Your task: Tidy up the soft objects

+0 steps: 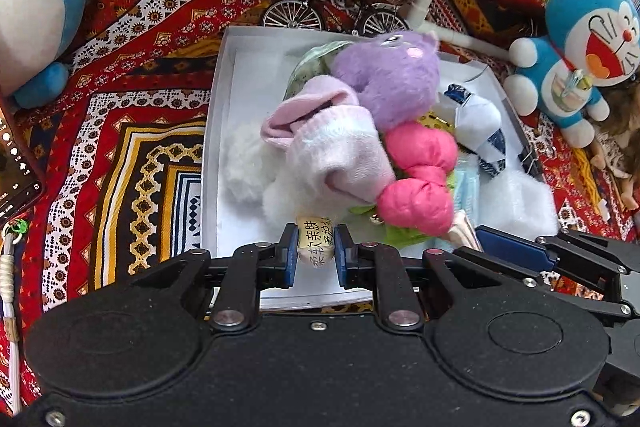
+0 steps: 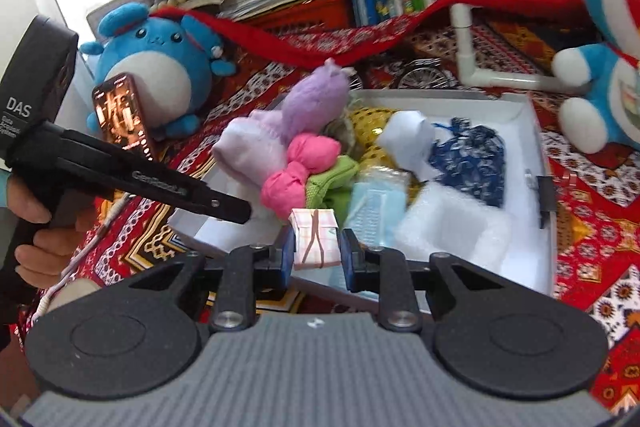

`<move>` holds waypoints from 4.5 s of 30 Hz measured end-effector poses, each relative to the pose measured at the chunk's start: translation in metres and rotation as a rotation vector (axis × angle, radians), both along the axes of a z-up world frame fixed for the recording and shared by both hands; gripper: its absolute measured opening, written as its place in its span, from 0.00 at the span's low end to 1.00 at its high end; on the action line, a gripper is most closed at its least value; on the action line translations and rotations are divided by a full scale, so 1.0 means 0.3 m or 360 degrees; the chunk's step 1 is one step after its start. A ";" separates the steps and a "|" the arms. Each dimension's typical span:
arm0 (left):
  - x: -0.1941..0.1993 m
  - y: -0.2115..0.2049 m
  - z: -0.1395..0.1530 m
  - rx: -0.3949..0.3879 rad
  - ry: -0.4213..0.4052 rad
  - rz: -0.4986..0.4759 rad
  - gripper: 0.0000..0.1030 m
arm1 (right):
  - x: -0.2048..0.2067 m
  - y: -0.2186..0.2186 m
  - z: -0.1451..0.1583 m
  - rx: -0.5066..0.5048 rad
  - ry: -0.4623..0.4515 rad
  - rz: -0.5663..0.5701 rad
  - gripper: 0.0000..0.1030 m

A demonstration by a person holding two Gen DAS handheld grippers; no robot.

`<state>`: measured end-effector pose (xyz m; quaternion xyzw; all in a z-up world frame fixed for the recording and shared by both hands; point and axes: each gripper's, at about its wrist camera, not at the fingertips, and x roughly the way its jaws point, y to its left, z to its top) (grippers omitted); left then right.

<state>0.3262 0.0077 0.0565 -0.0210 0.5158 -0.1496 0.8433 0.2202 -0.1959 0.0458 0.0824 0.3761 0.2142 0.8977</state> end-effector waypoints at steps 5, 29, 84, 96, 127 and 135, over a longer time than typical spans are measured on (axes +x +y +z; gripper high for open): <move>0.007 0.004 -0.017 0.0002 0.0017 0.0001 0.17 | 0.036 0.030 -0.030 -0.0010 0.0057 -0.0001 0.28; -0.012 0.009 0.023 0.0033 -0.0051 0.0030 0.46 | 0.013 0.051 -0.001 -0.0056 -0.0061 -0.0017 0.48; -0.888 -0.047 0.159 -0.0029 -0.0955 0.0087 0.94 | -0.683 -0.187 0.141 -0.0126 -0.0796 -0.0535 1.00; -1.059 -0.040 0.015 0.0049 -0.0952 0.0210 0.96 | -0.842 -0.144 0.014 -0.0232 -0.0768 -0.0621 1.00; -1.068 -0.006 -0.223 0.0178 -0.0722 0.0357 1.00 | -0.847 -0.067 -0.205 -0.0450 -0.0450 -0.0611 1.00; -1.061 -0.006 -0.224 0.0176 -0.0712 0.0366 1.00 | -0.844 -0.068 -0.208 -0.0449 -0.0436 -0.0610 1.00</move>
